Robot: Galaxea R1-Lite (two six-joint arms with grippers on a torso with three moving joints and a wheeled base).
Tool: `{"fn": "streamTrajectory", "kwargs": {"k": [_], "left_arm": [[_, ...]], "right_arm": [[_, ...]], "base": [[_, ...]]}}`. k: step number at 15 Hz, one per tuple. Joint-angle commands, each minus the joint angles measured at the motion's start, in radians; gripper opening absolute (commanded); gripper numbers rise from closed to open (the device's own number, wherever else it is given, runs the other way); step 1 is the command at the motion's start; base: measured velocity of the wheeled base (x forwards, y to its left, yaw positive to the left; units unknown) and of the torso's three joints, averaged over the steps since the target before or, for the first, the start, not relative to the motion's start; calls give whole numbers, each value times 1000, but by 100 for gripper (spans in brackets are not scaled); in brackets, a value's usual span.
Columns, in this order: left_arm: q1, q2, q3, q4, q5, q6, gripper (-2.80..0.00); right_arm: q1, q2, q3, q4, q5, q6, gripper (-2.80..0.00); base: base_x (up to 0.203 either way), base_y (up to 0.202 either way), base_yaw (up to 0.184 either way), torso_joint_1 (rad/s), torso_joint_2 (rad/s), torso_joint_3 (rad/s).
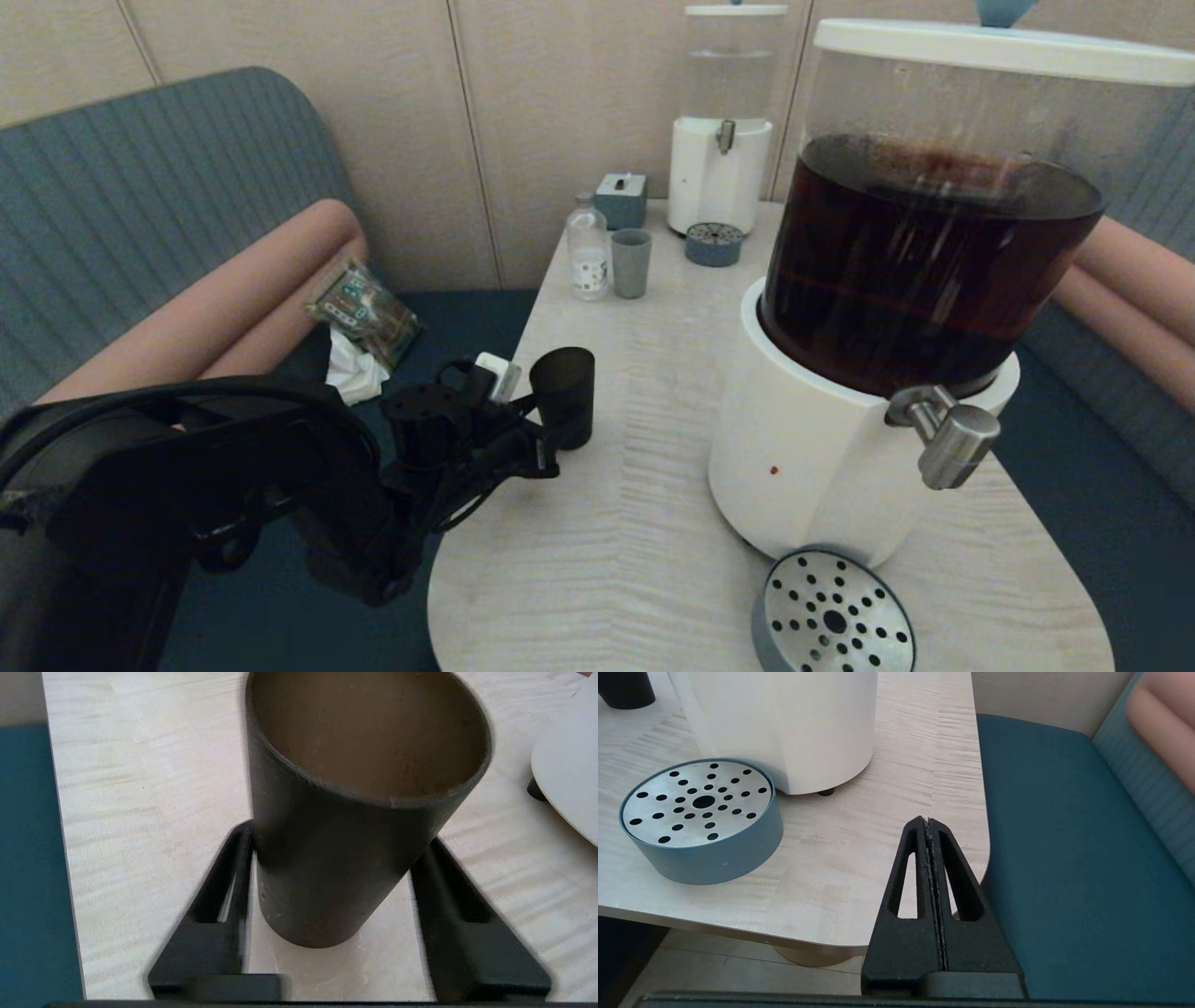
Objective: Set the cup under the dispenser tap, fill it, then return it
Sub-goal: Place the cup next to the water dispenser
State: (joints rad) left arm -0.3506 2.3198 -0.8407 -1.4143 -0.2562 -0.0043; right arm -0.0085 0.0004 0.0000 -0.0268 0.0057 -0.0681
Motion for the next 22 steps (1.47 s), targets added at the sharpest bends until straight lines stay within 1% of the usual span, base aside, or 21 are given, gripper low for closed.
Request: {"fn": "streamTrajectory", "kwargs": {"k": [1, 4, 8, 13, 15, 18, 22], "left_arm": [[-1, 3, 5, -6, -1, 1, 0], [-1, -26, 32, -6, -3, 1, 0], [-2, -93, 100, -13, -3, 6, 0], [-2, -200, 248, -23, -3, 13, 0], [-3, -246, 330, -59, -3, 14, 0], [-5, -371, 440, -76, -3, 15, 0], [-3, -649, 595, -100, 0, 13, 0]], "right_arm": [[1, 0, 9, -1, 0, -1, -280], [-1, 0, 9, -1, 0, -1, -280], [1, 0, 9, 0, 0, -1, -280], [0, 0, 9, -1, 0, -1, -280], [1, 0, 9, 1, 0, -1, -280], [1, 0, 9, -1, 0, -1, -280], [1, 0, 9, -1, 0, -1, -280]], "base": [[0, 0, 0, 0, 0, 0], [0, 0, 0, 0, 0, 0], [0, 0, 0, 0, 0, 0], [0, 0, 0, 0, 0, 0], [0, 0, 0, 0, 0, 0], [0, 0, 0, 0, 0, 0], [0, 0, 0, 0, 0, 0]]}}
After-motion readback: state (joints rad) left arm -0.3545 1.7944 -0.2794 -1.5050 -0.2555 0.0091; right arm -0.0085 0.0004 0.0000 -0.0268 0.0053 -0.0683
